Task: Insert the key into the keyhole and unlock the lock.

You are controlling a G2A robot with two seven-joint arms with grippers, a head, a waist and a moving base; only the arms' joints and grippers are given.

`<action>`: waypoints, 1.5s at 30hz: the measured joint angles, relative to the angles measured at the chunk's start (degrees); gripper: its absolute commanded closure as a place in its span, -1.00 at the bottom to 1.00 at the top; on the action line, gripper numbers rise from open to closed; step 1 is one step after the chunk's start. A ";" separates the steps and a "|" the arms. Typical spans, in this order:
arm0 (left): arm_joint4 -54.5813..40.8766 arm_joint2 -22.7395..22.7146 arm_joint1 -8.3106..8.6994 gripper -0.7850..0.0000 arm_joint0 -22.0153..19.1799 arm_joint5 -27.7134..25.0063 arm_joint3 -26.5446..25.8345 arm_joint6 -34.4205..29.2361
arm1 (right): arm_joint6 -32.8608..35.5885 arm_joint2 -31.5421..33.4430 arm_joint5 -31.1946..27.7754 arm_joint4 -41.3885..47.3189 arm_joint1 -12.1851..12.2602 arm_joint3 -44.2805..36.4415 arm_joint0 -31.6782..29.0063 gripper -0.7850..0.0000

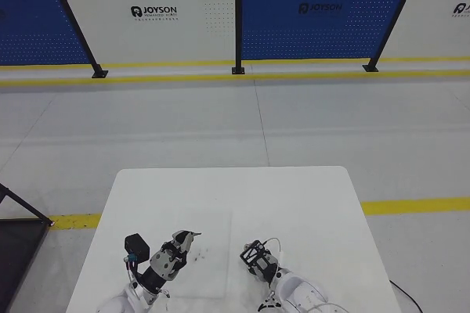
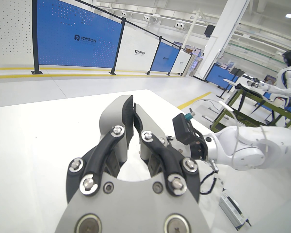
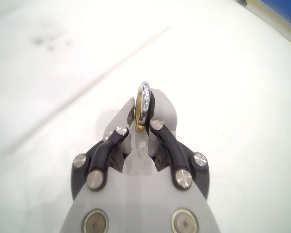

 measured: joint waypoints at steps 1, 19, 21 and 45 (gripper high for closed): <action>0.00 0.00 0.00 1.00 0.00 0.00 0.00 0.00 | 0.05 -0.04 0.04 -0.03 -0.02 0.06 0.08 1.00; -7.08 1.87 -0.40 1.00 -2.73 -4.05 0.00 3.62 | -11.44 14.19 -20.99 25.43 2.52 -13.27 -5.23 1.00; -9.64 3.00 -0.63 1.00 -3.59 -7.36 0.83 7.15 | -12.08 14.92 -25.54 29.49 2.74 -13.82 -5.69 1.00; -19.90 10.39 -1.76 1.00 -7.52 -16.29 3.60 9.41 | -12.76 13.74 -38.06 49.71 2.49 -9.45 -2.08 1.00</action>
